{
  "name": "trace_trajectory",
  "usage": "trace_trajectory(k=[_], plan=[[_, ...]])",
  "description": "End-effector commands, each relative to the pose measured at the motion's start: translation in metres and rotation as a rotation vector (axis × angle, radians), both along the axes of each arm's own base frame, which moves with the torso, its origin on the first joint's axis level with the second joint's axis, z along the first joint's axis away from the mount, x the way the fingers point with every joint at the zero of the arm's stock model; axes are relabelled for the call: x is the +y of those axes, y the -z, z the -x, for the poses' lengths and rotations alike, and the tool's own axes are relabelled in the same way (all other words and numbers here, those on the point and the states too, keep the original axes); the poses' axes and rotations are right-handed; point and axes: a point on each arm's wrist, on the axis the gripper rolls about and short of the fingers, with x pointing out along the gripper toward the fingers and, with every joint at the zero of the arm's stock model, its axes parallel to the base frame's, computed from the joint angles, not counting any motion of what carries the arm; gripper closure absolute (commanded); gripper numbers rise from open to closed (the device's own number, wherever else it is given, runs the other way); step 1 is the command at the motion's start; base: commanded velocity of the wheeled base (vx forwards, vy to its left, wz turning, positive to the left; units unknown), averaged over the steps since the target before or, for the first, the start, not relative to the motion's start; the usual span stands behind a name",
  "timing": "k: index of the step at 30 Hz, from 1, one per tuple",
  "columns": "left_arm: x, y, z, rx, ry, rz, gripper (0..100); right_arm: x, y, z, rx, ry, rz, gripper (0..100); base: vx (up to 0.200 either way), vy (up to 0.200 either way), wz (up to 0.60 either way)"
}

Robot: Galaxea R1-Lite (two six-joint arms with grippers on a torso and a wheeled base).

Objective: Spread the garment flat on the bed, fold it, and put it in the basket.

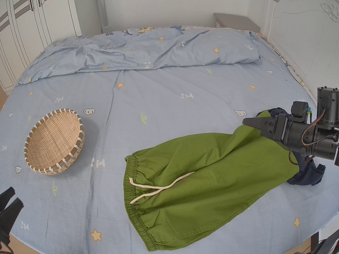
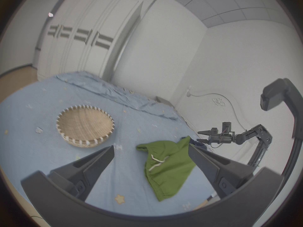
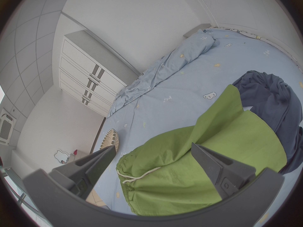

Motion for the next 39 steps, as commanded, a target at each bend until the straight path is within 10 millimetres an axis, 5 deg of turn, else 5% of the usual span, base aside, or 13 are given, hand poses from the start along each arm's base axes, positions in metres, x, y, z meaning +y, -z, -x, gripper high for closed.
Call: trace_trajectory(k=[1,9,16,39], plan=[[-0.072,0.049,-0.141,0.682,0.390,0.006,0,0.002,0.035,0.016,0.084,-0.072,0.122,0,0.000,0.000,0.00],[-0.113,0.152,-0.170,0.881,0.478,-0.102,0,0.006,0.074,0.043,0.166,-0.190,0.261,0,0.000,0.000,0.00],[-0.128,0.213,-0.157,0.968,0.489,-0.172,0,0.003,0.072,0.038,0.134,-0.163,0.236,0,0.000,0.000,0.00],[-0.135,0.186,-0.145,0.895,0.450,-0.155,0,0.000,0.068,0.025,0.101,-0.132,0.218,0,0.000,0.000,0.00]])
